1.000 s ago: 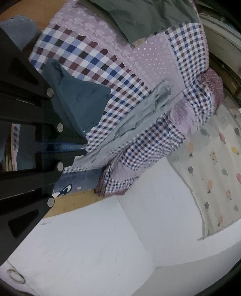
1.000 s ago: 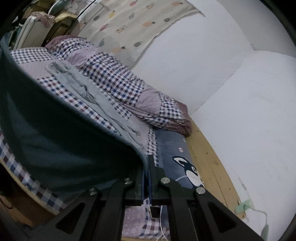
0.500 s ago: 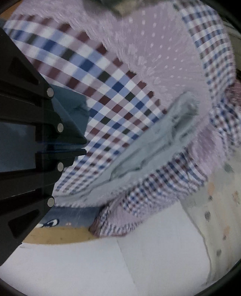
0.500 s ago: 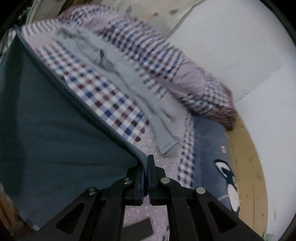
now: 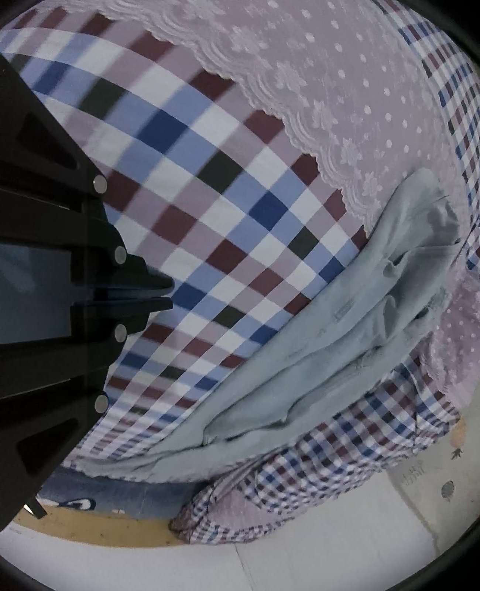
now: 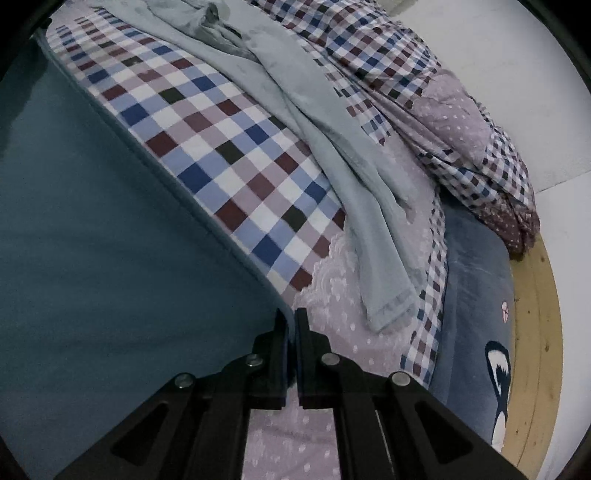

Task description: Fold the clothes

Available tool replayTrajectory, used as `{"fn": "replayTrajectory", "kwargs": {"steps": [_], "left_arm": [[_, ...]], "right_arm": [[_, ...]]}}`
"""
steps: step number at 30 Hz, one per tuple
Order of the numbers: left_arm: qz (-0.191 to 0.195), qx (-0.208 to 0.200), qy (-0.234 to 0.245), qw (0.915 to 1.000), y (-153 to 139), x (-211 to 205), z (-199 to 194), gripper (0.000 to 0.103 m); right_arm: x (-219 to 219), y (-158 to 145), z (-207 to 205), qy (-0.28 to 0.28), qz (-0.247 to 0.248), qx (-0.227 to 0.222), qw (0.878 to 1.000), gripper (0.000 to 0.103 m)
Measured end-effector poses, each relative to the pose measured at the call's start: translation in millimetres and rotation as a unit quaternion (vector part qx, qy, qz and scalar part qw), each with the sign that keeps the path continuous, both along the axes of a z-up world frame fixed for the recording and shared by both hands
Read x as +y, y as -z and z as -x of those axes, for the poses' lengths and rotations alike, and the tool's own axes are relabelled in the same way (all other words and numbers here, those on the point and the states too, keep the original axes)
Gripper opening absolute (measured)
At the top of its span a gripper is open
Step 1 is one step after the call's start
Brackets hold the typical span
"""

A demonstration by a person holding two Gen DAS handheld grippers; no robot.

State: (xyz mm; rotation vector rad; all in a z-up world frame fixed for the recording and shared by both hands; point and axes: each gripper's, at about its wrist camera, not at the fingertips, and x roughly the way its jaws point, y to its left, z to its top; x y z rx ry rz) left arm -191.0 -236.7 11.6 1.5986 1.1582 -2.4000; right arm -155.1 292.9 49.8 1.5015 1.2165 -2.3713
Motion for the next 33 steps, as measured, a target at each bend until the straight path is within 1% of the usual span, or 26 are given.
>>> {"fn": "replayTrajectory", "kwargs": {"steps": [2, 4, 5, 6, 7, 8, 9, 10, 11, 13, 14, 16, 17, 18, 19, 24, 26, 29, 32, 33], "left_arm": [[0.002, -0.007, -0.005, 1.0, 14.7, -0.2, 7.4, 0.002], [-0.005, -0.012, -0.014, 0.9998, 30.5, -2.7, 12.6, 0.003], [-0.004, -0.008, -0.023, 0.9997, 35.4, -5.5, 12.8, 0.004], [0.003, 0.001, -0.033, 0.9995, 36.1, -10.3, 10.6, 0.007], [0.009, 0.011, -0.042, 0.999, 36.5, -15.3, 8.2, 0.012], [0.005, 0.028, -0.052, 0.9982, 34.2, -21.9, 2.3, 0.028], [0.0, 0.045, -0.062, 0.997, 31.7, -28.7, -4.0, 0.049], [-0.004, 0.067, -0.072, 0.9952, 27.6, -35.7, -13.8, 0.056], [-0.002, 0.085, -0.079, 0.9933, 23.0, -41.9, -24.1, 0.063], [0.005, 0.109, -0.074, 0.9913, 14.7, -52.0, -44.6, 0.063], [0.009, 0.119, -0.067, 0.9906, 10.1, -57.4, -55.9, 0.063], [0.025, 0.139, -0.052, 0.9887, 0.5, -65.8, -87.3, 0.065], [0.032, 0.148, -0.044, 0.9875, -3.4, -68.7, -104.9, 0.068], [0.04, 0.157, -0.036, 0.9862, -7.1, -71.5, -122.6, 0.071], [0.041, 0.158, -0.035, 0.9861, -7.6, -72.9, -139.6, 0.072], [0.043, 0.159, -0.03, 0.9859, -8.7, -78.9, -224.0, 0.073], [0.03, 0.153, -0.026, 0.9875, -5.3, -74.1, -254.4, 0.073], [0.008, 0.144, -0.017, 0.9893, 3.3, -61.8, -294.4, 0.073], [-0.015, 0.129, -0.013, 0.9914, 13.9, -49.8, -326.6, 0.073], [-0.029, 0.127, -0.018, 0.9913, 15.3, -47.1, -336.1, 0.073]], "right_arm": [[0.0, 12.4, 11.1, 0.003, -0.002, -0.007, 1.0, 0.0], [1.6, 27.6, 21.0, 0.011, -0.002, -0.014, 1.0, 0.0], [2.4, 35.8, 24.4, 0.015, -0.002, -0.016, 1.0, 0.001], [3.2, 44.1, 26.7, 0.02, -0.004, -0.016, 1.0, 0.003], [3.8, 50.8, 27.4, 0.024, -0.011, -0.013, 1.0, 0.013], [5.8, 53.3, 26.6, 0.032, -0.024, 0.001, 0.999, 0.022], [9.0, 53.7, 25.7, 0.042, -0.038, 0.022, 0.998, 0.027], [12.3, 54.1, 24.7, 0.052, -0.052, 0.042, 0.996, 0.044], [17.1, 49.8, 22.7, 0.065, -0.055, 0.063, 0.994, 0.059], [29.2, 34.1, 16.9, 0.098, -0.043, 0.105, 0.989, 0.069], [34.5, 25.1, 12.2, 0.115, -0.034, 0.123, 0.985, 0.07], [42.2, 2.8, -5.8, 0.14, 0.01, 0.147, 0.979, 0.071], [44.4, -7.5, -16.4, 0.148, 0.033, 0.157, 0.976, 0.071], [43.0, -16.9, -30.6, 0.149, 0.054, 0.166, 0.973, 0.072], [39.6, -26.5, -47.2, 0.149, 0.073, 0.175, 0.97, 0.073], [7.2, -60.1, -122.2, 0.123, 0.166, 0.196, 0.959, 0.076], [-13.9, -69.0, -154.7, 0.107, 0.213, 0.201, 0.95, 0.078], [-58.4, -73.4, -193.2, 0.067, 0.267, 0.211, 0.938, 0.081], [-105.3, -76.9, -231.3, 0.025, 0.319, 0.221, 0.921, 0.082], [-123.3, -76.2, -244.3, 0.009, 0.337, 0.223, 0.915, 0.082]]}}
